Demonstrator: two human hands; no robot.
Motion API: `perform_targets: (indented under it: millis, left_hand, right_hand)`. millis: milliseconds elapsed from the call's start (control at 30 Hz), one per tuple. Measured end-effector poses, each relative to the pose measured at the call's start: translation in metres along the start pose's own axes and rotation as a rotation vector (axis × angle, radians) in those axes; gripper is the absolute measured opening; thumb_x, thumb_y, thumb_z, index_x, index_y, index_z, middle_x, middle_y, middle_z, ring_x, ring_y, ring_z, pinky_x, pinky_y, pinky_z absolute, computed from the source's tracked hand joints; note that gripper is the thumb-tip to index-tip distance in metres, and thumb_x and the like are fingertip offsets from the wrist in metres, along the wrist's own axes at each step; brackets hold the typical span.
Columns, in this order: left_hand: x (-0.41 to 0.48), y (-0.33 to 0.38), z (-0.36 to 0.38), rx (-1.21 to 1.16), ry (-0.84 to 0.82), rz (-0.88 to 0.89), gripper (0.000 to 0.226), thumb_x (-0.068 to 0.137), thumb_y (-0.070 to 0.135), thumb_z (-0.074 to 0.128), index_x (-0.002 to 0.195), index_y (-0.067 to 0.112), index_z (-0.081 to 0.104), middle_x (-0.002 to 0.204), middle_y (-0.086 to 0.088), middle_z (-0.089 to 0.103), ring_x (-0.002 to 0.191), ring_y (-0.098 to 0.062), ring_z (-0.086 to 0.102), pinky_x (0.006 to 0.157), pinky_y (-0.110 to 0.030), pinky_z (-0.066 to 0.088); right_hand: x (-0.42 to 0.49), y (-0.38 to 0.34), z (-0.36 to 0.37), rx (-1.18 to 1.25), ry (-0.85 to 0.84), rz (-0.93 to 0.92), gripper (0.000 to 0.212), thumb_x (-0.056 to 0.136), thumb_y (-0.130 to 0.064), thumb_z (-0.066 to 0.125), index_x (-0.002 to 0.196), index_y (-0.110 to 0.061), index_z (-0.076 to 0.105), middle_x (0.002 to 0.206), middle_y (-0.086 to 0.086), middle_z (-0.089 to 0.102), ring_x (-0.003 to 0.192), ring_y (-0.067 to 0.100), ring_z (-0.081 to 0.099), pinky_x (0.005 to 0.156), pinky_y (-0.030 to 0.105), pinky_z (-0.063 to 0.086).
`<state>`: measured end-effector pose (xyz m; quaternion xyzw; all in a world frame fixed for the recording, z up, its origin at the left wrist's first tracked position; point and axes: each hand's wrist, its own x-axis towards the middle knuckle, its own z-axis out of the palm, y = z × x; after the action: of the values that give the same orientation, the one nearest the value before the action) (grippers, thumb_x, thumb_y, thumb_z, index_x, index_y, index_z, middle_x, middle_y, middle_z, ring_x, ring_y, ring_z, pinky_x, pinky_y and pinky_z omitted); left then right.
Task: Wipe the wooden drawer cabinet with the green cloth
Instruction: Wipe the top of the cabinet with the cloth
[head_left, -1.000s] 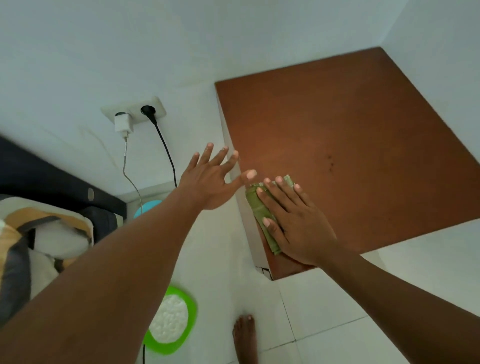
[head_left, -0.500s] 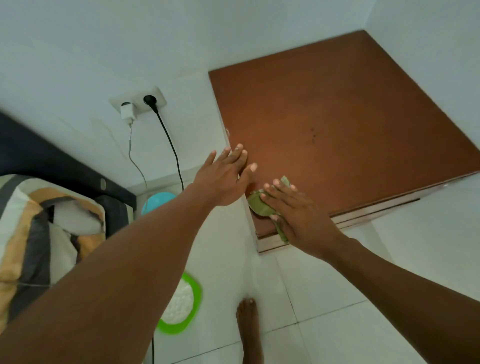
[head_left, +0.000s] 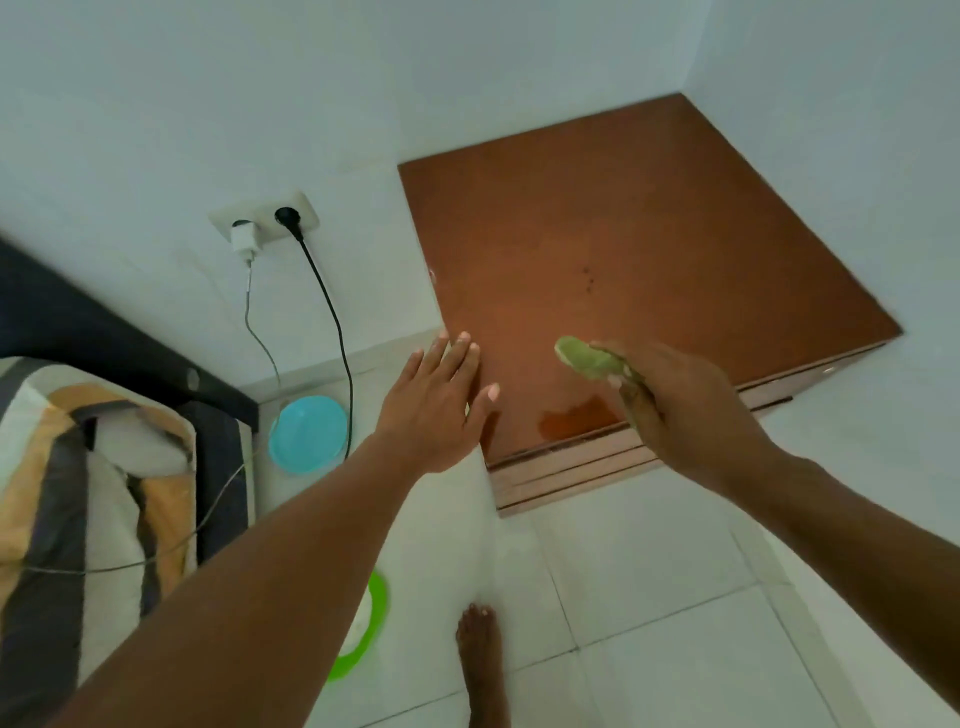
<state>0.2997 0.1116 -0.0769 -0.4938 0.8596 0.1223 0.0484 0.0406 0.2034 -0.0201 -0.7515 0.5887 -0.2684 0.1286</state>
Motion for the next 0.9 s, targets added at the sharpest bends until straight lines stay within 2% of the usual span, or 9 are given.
perform_targets:
  millis: [67,133,233,333,467,567,700,800,900]
  left_hand:
    - [-0.013,-0.004,0.005,0.005,-0.027,-0.007,0.075,0.099,0.060,0.005,0.162,0.019,0.009,0.170,0.001,0.002,0.156,-0.019,-0.005,0.126,-0.040,-0.001]
    - [-0.016,-0.013,0.006,0.013,-0.053,0.014,0.071,0.101,0.059,0.008,0.162,0.022,0.006,0.170,0.004,0.000,0.156,-0.018,-0.007,0.127,-0.040,0.000]
    - [-0.011,-0.027,0.005,0.035,-0.038,0.070,0.071,0.100,0.060,0.005,0.162,0.024,0.011,0.170,0.006,0.004,0.156,-0.018,-0.003,0.127,-0.042,0.005]
    - [-0.005,-0.041,0.003,0.028,-0.029,0.123,0.070,0.101,0.058,0.004,0.162,0.025,0.012,0.170,0.007,0.006,0.156,-0.018,-0.002,0.127,-0.044,0.007]
    - [0.003,-0.060,0.006,0.022,-0.010,0.175,0.066,0.103,0.055,0.011,0.162,0.024,0.008,0.170,0.006,0.004,0.156,-0.018,-0.003,0.127,-0.043,0.007]
    - [0.014,-0.072,0.008,-0.069,0.005,0.088,0.068,0.104,0.057,0.012,0.162,0.025,0.002,0.170,0.007,-0.001,0.156,-0.016,-0.007,0.127,-0.043,0.006]
    - [0.028,-0.081,0.009,-0.115,-0.040,0.126,0.070,0.103,0.059,0.012,0.162,0.025,-0.002,0.170,0.006,-0.005,0.156,-0.016,-0.007,0.127,-0.042,0.005]
    - [0.032,-0.080,0.016,-0.168,-0.086,0.138,0.069,0.103,0.056,0.014,0.161,0.025,-0.008,0.169,0.007,-0.011,0.156,-0.015,-0.008,0.127,-0.041,0.003]
    - [0.034,-0.081,0.023,-0.201,-0.114,0.143,0.072,0.099,0.054,0.012,0.160,0.024,-0.010,0.169,0.007,-0.015,0.155,-0.014,-0.008,0.127,-0.040,0.004]
  right_hand:
    - [0.030,0.004,0.013,0.003,-0.027,0.106,0.035,0.105,-0.024,0.046,0.137,-0.017,0.058,0.103,-0.003,0.064,0.086,0.016,0.060,0.072,0.026,0.045]
    - [0.044,0.003,0.036,-0.043,-0.188,0.185,0.039,0.105,-0.020,0.049,0.144,-0.018,0.052,0.130,0.006,0.065,0.113,0.023,0.062,0.095,0.035,0.050]
    - [0.040,-0.012,0.069,-0.199,-0.341,0.132,0.048,0.099,-0.008,0.058,0.146,-0.017,0.051,0.154,0.007,0.050,0.144,0.027,0.045,0.113,0.044,0.042]
    - [0.035,-0.031,0.064,-0.207,-0.419,0.022,0.045,0.090,-0.002,0.067,0.133,-0.017,0.064,0.131,0.011,0.068,0.118,0.034,0.066,0.087,0.047,0.059]
    - [0.097,-0.033,0.041,-0.091,-0.497,0.194,0.033,0.106,-0.018,0.047,0.136,-0.023,0.058,0.111,0.005,0.067,0.090,0.020,0.062,0.073,0.028,0.051]
    - [0.171,-0.022,0.055,-0.037,-0.197,0.190,0.027,0.104,-0.018,0.050,0.129,-0.021,0.061,0.108,0.003,0.067,0.090,0.019,0.062,0.078,0.033,0.053]
    - [0.265,-0.005,0.102,-0.037,-0.191,0.172,0.027,0.103,-0.017,0.048,0.126,-0.018,0.062,0.115,0.008,0.067,0.105,0.032,0.063,0.089,0.042,0.052]
    - [0.279,0.007,0.143,-0.123,-0.393,0.147,0.048,0.105,-0.024,0.045,0.153,-0.024,0.042,0.161,0.007,0.039,0.151,0.030,0.029,0.122,0.044,0.022]
    - [0.261,0.014,0.162,-0.224,-0.363,0.064,0.058,0.105,-0.033,0.035,0.161,-0.032,0.019,0.171,-0.006,0.011,0.159,0.020,0.001,0.126,0.045,0.001]
